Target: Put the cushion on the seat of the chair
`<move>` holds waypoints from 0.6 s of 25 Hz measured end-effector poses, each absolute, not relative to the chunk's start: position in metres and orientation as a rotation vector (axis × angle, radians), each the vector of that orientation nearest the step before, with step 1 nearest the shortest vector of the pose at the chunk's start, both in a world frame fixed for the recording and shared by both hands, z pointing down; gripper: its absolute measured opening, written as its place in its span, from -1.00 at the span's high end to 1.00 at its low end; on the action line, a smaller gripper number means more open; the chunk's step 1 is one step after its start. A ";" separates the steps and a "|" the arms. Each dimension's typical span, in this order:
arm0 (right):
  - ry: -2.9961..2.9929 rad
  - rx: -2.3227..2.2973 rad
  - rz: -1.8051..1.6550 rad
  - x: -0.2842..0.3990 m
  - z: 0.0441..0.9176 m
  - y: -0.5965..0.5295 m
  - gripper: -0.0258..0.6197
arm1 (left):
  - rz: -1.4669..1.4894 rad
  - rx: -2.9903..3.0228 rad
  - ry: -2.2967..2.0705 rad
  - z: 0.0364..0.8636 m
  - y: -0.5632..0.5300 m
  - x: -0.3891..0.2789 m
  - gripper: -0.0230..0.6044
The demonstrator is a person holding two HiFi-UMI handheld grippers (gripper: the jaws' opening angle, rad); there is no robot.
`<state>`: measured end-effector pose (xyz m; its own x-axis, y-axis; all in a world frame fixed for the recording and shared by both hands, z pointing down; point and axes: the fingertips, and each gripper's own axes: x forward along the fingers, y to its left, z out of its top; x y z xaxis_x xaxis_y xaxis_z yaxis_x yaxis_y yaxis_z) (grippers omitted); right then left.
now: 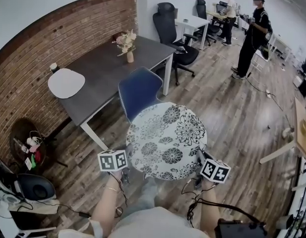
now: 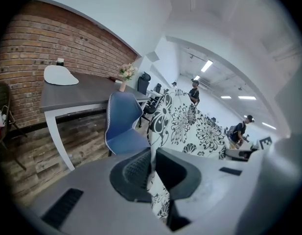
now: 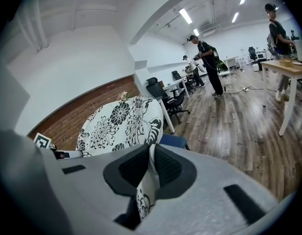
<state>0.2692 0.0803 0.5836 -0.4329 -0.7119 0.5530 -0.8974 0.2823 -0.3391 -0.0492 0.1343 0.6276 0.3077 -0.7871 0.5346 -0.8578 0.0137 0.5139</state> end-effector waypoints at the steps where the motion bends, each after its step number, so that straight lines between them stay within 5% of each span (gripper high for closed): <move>1: -2.265 1.469 0.898 0.266 0.583 0.072 0.83 | 0.106 1.771 -1.481 0.628 0.125 -0.051 0.89; 15: -2.227 1.486 0.843 0.216 0.578 -0.079 0.83 | 0.057 1.777 -1.503 0.626 -0.029 -0.119 0.89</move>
<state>0.2159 -0.0790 0.5781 -0.3992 -0.7181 0.5701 -0.9156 0.2795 -0.2891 -0.1191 -0.0292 0.6265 0.2962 -0.8134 0.5006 -0.8490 0.0158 0.5281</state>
